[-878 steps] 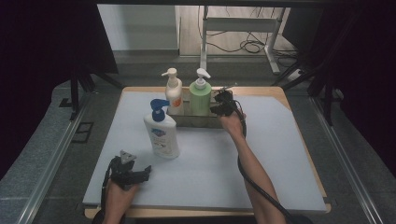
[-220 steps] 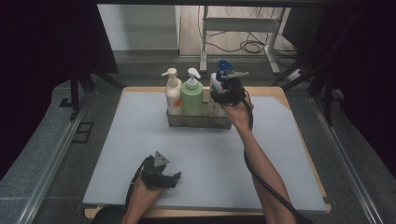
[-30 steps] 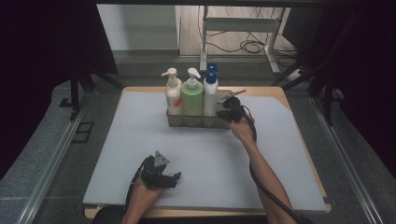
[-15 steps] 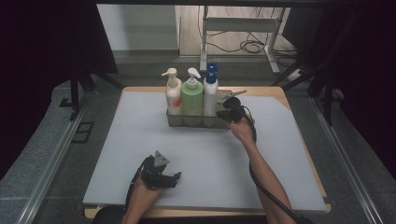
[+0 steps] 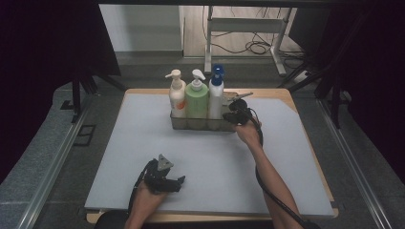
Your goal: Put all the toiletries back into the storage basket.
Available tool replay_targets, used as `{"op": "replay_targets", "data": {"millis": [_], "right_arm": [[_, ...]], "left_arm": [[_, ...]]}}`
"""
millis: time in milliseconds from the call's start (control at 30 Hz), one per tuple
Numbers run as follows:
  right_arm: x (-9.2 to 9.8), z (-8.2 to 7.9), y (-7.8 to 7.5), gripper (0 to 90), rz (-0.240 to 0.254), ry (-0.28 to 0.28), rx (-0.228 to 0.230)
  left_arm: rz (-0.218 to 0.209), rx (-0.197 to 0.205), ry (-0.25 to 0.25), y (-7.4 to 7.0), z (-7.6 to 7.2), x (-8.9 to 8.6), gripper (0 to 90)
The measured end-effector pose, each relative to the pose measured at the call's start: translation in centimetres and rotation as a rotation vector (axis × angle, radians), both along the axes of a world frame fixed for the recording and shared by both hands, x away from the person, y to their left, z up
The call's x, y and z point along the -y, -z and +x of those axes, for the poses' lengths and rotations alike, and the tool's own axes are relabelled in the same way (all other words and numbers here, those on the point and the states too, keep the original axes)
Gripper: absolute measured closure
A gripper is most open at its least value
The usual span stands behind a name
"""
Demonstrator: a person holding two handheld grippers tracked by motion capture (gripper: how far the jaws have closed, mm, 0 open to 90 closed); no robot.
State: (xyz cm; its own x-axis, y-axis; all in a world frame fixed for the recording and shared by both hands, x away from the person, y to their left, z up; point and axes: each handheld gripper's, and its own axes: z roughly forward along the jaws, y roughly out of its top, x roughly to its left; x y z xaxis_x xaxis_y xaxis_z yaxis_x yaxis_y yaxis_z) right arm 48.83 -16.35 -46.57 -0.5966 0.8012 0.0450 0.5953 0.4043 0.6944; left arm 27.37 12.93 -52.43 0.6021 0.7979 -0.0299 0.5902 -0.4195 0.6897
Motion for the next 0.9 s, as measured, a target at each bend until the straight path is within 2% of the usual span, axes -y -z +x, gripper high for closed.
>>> {"op": "replay_targets", "data": {"millis": [167, 567, 733, 900], "right_arm": [[0.6, -0.1, -0.3, 81.8, 0.016, 0.003, 0.007], [1.0, -0.9, -1.6, 76.0, 0.019, -0.010, 0.039], [1.1, -1.3, -2.3, 69.7, 0.023, -0.016, 0.050], [1.1, -1.8, -3.0, 59.1, 0.032, -0.029, 0.061]], "left_arm": [[0.000, 0.000, 0.000, 0.0, 0.0, 0.0, 12.1], [0.001, 0.000, 0.000, 0.0, 0.0, 0.0, 12.1], [0.001, 0.000, 0.001, 0.0, 0.0, 0.0, 12.1], [0.001, 0.000, 0.001, 0.0, 0.0, 0.0, 12.1]]}}
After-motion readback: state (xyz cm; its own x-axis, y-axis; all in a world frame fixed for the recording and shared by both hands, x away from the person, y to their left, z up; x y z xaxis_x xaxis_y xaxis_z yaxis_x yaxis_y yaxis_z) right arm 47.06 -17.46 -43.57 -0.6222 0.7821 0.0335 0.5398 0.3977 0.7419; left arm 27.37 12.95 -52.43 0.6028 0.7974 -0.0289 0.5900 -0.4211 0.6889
